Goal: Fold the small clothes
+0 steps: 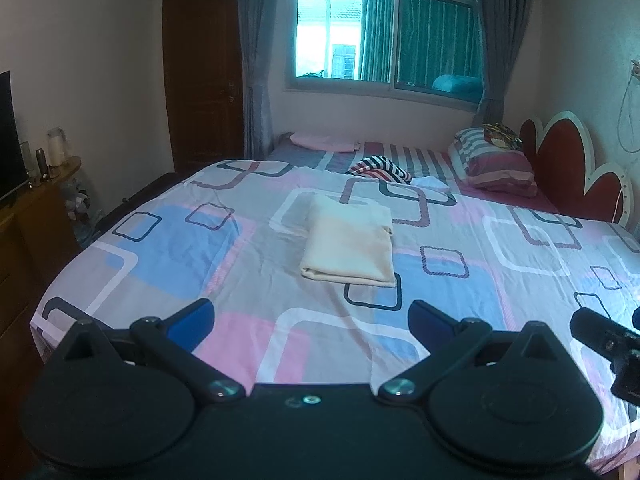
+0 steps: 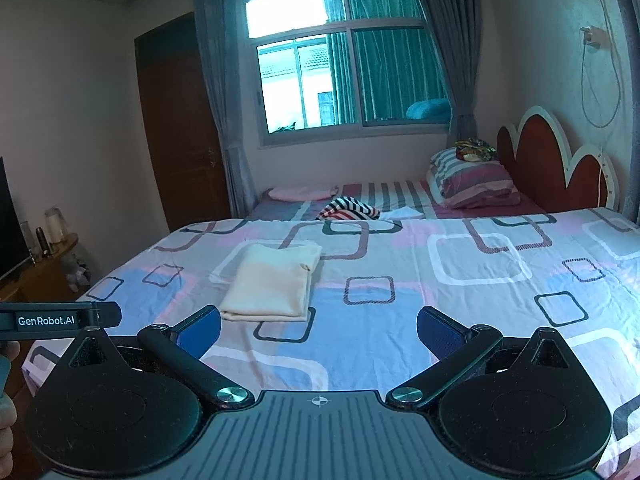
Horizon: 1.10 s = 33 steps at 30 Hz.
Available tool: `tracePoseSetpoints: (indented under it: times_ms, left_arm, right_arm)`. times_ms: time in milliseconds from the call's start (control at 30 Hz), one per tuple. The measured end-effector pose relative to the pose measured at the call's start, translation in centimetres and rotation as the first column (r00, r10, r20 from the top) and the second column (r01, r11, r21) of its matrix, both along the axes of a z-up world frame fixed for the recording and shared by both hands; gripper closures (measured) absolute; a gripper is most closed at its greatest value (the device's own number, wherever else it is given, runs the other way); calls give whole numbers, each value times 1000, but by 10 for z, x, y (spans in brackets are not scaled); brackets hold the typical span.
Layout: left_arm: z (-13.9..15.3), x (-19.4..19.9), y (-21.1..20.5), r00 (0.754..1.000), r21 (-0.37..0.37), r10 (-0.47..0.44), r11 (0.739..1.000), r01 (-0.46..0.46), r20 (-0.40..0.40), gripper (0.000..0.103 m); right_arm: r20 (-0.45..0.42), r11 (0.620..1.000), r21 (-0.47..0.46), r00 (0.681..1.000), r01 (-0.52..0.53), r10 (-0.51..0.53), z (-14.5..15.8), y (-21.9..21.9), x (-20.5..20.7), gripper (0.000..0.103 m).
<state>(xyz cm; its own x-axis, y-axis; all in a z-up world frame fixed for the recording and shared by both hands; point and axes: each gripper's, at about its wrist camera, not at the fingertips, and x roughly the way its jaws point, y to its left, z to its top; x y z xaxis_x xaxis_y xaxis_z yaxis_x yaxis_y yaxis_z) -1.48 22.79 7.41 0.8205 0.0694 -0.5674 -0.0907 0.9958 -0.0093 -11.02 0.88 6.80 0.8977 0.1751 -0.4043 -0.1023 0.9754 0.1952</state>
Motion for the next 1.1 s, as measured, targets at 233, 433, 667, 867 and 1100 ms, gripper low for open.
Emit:
tracePoseSetpoints:
  times_ms: [233, 433, 667, 867, 1100]
  left_arm:
    - [-1, 2, -2, 1000, 7, 4, 1000, -4, -4, 1]
    - [-2, 4, -1, 1000, 9, 8, 1000, -8, -7, 1]
    - [-2, 5, 0, 1000, 11, 8, 1000, -8, -5, 1]
    - [-3, 6, 0, 1000, 11, 8, 1000, -8, -8, 1]
    - [-4, 7, 0, 1000, 16, 10, 1000, -10, -7, 1]
  right_arm:
    - [-8, 1000, 8, 1000, -1, 1, -2, 0, 2, 0]
    - [-13, 1000, 7, 1000, -4, 4, -3, 0, 5, 0]
    - [-21, 1000, 11, 1000, -8, 8, -6, 2, 7, 0]
    - [-29, 1000, 13, 1000, -9, 9, -9, 2, 10, 0]
    - [-32, 1000, 16, 999, -11, 11, -12, 2, 11, 0]
